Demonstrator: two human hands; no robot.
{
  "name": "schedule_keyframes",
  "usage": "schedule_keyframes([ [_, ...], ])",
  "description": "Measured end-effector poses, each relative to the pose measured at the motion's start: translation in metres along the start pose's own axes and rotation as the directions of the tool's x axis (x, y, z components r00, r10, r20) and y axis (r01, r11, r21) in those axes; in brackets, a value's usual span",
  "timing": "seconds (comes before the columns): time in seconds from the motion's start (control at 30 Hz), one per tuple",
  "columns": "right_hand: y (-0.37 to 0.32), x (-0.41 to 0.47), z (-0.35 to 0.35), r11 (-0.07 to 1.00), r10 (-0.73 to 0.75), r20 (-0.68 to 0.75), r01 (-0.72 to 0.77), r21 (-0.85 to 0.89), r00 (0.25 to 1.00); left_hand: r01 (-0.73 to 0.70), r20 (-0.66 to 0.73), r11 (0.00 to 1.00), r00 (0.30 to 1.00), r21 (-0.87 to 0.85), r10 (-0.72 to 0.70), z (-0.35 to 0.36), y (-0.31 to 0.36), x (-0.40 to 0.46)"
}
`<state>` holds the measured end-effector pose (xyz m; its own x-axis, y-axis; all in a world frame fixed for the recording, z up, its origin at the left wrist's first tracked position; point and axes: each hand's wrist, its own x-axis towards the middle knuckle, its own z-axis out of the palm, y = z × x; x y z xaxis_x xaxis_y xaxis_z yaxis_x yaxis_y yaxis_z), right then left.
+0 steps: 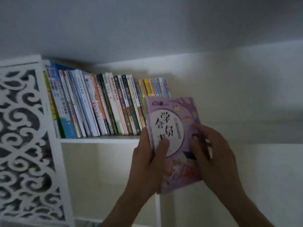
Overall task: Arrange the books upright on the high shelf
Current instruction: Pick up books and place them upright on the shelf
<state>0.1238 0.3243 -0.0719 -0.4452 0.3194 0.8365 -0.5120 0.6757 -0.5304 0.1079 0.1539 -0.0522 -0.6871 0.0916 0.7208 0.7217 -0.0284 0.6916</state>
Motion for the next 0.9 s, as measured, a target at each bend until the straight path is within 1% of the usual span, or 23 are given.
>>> schedule_keyframes([
  [0.03, -0.004, 0.024, 0.002, 0.990, -0.080, -0.023, 0.077, -0.116, 0.997, -0.082, -0.033, 0.992, 0.996, 0.100, 0.086, 0.009, 0.005, 0.021],
  [0.07, -0.008, 0.046, 0.004, 0.986, -0.086, 0.007, 0.086, -0.145, 0.996, -0.150, -0.052, 0.971, 0.985, 0.185, 0.162, 0.021, 0.006, 0.042],
  [0.1, -0.013, 0.067, 0.004, 0.993, -0.035, 0.086, 0.044, -0.109, 0.996, -0.198, -0.062, 0.950, 0.974, 0.242, 0.218, 0.033, 0.010, 0.061],
  [0.13, -0.017, 0.086, 0.003, 0.999, 0.038, 0.221, -0.034, -0.022, 0.975, -0.226, -0.072, 0.927, 0.963, 0.299, 0.258, 0.045, 0.011, 0.079],
  [0.17, -0.019, 0.102, 0.001, 0.989, 0.088, 0.352, -0.123, 0.077, 0.932, -0.244, -0.065, 0.902, 0.957, 0.356, 0.284, 0.055, 0.012, 0.095],
  [0.2, -0.017, 0.117, -0.002, 0.971, 0.106, 0.449, -0.190, 0.147, 0.887, -0.250, -0.042, 0.877, 0.956, 0.410, 0.291, 0.063, 0.013, 0.108],
  [0.27, -0.004, 0.137, -0.008, 0.931, 0.097, 0.575, -0.278, 0.237, 0.813, -0.268, 0.071, 0.851, 0.962, 0.451, 0.265, 0.070, 0.007, 0.126],
  [0.33, 0.010, 0.146, -0.008, 0.915, 0.097, 0.649, -0.324, 0.239, 0.754, -0.300, 0.250, 0.823, 0.948, 0.482, 0.198, 0.070, -0.005, 0.133],
  [0.37, 0.017, 0.146, -0.006, 0.914, 0.120, 0.663, -0.343, 0.217, 0.739, -0.327, 0.323, 0.768, 0.932, 0.552, 0.164, 0.069, -0.013, 0.135],
  [0.4, 0.024, 0.144, -0.001, 0.913, 0.144, 0.666, -0.358, 0.195, 0.732, -0.349, 0.352, 0.691, 0.925, 0.633, 0.144, 0.066, -0.021, 0.138],
  [0.43, 0.029, 0.141, 0.004, 0.909, 0.159, 0.670, -0.373, 0.187, 0.725, -0.356, 0.339, 0.634, 0.928, 0.686, 0.154, 0.063, -0.030, 0.141],
  [0.47, 0.034, 0.139, 0.008, 0.905, 0.156, 0.681, -0.380, 0.192, 0.716, -0.355, 0.304, 0.617, 0.933, 0.703, 0.191, 0.059, -0.038, 0.143],
  [0.53, 0.043, 0.136, 0.015, 0.899, 0.120, 0.710, -0.379, 0.218, 0.694, -0.360, 0.214, 0.634, 0.930, 0.684, 0.298, 0.052, -0.050, 0.142],
  [0.6, 0.048, 0.140, 0.022, 0.905, 0.109, 0.712, -0.366, 0.218, 0.693, -0.396, 0.137, 0.599, 0.892, 0.696, 0.430, 0.046, -0.058, 0.141],
  [0.67, 0.053, 0.147, 0.032, 0.923, 0.151, 0.685, -0.350, 0.161, 0.712, -0.426, 0.085, 0.580, 0.849, 0.695, 0.522, 0.040, -0.063, 0.144],
  [0.7, 0.056, 0.151, 0.039, 0.934, 0.173, 0.667, -0.336, 0.123, 0.725, -0.455, 0.103, 0.538, 0.823, 0.710, 0.559, 0.037, -0.067, 0.148],
  [0.73, 0.059, 0.155, 0.046, 0.945, 0.181, 0.650, -0.312, 0.092, 0.738, -0.491, 0.160, 0.462, 0.793, 0.738, 0.588, 0.034, -0.074, 0.152],
  [0.77, 0.062, 0.157, 0.052, 0.954, 0.177, 0.633, -0.289, 0.077, 0.753, -0.520, 0.229, 0.380, 0.771, 0.765, 0.594, 0.032, -0.081, 0.156],
  [0.8, 0.066, 0.160, 0.056, 0.958, 0.171, 0.621, -0.277, 0.077, 0.764, -0.532, 0.280, 0.323, 0.764, 0.783, 0.581, 0.031, -0.089, 0.159],
  [0.83, 0.069, 0.163, 0.059, 0.953, 0.171, 0.616, -0.288, 0.096, 0.769, -0.530, 0.300, 0.303, 0.770, 0.792, 0.563, 0.030, -0.097, 0.160],
  [0.9, 0.075, 0.164, 0.060, 0.937, 0.165, 0.612, -0.316, 0.147, 0.774, -0.519, 0.293, 0.317, 0.782, 0.794, 0.550, 0.030, -0.105, 0.160],
])
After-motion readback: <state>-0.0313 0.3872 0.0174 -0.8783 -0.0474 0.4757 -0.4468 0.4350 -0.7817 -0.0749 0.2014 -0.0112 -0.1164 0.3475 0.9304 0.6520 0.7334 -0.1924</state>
